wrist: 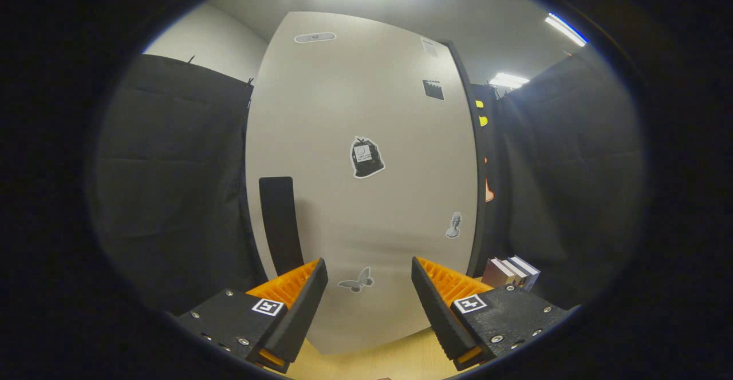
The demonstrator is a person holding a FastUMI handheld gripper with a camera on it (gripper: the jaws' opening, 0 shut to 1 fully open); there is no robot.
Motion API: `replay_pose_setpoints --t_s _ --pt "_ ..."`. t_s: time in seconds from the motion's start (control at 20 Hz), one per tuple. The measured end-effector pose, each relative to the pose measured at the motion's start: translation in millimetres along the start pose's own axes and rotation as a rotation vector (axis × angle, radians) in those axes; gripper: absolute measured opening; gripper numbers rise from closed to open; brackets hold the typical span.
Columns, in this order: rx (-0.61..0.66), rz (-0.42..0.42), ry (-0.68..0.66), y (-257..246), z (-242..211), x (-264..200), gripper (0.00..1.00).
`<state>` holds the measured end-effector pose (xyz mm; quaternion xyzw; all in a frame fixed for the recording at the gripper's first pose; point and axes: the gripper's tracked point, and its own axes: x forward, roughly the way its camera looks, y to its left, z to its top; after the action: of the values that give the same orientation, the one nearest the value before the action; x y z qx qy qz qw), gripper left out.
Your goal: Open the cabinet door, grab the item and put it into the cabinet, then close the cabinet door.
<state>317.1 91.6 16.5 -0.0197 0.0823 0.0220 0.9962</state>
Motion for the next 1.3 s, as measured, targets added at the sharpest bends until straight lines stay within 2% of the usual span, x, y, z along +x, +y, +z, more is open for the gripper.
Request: replay_pose_setpoints --t_s 0.35,0.65,1.0,1.3 --pt "-0.022 -0.006 0.027 16.2 -14.9 31.9 0.91" --pt "-0.014 -0.007 0.041 16.8 -26.9 34.5 0.91" --pt "0.000 0.040 -0.021 9.4 -1.4 -26.2 0.92" --pt "0.007 0.031 -0.101 -9.4 17.6 -100.1 0.93"
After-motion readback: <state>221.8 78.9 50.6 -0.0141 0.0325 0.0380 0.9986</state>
